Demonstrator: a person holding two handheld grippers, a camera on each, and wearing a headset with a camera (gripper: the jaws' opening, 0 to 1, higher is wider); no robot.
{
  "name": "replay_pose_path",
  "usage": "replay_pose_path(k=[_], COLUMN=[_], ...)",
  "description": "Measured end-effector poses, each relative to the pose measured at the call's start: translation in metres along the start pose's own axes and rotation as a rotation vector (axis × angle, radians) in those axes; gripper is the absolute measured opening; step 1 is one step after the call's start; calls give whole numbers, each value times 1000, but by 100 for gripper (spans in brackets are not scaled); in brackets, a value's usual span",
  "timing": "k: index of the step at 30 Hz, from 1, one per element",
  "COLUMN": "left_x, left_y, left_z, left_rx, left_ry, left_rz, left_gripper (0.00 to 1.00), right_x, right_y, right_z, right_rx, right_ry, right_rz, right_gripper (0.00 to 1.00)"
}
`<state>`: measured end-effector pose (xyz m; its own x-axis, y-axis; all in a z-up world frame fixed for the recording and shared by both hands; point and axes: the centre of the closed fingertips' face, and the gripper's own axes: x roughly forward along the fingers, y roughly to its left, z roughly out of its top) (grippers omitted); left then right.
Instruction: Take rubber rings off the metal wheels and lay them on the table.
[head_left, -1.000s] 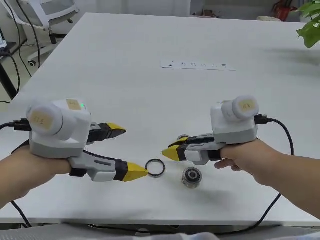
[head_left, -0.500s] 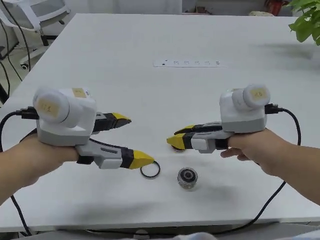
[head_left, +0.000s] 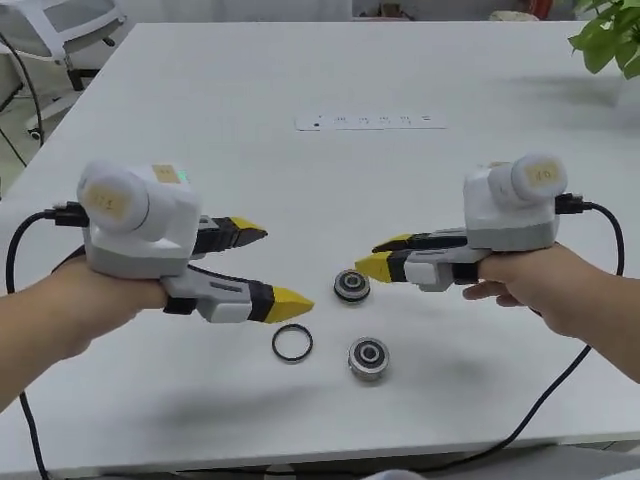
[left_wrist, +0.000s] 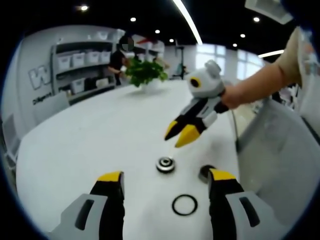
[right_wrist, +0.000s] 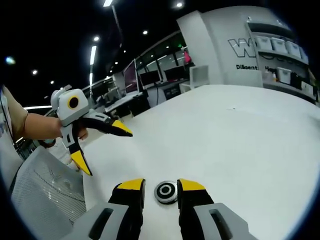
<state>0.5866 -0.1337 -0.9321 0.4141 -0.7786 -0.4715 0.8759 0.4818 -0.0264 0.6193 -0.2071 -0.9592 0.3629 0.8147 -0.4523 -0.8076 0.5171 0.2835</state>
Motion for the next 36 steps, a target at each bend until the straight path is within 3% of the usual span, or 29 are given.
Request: replay_pose_path(k=[11, 36], left_x=[18, 46], left_y=[5, 8], left_z=[-4, -10], left_rx=[-3, -28], left_ry=[25, 53], left_rz=[-17, -42], left_gripper=[67, 55], right_x=[-2, 10], right_y=[-14, -7], right_z=[-17, -41], right_rx=[-9, -88], right_ry=[32, 98], right_rz=[-29, 12], right_gripper=[24, 29])
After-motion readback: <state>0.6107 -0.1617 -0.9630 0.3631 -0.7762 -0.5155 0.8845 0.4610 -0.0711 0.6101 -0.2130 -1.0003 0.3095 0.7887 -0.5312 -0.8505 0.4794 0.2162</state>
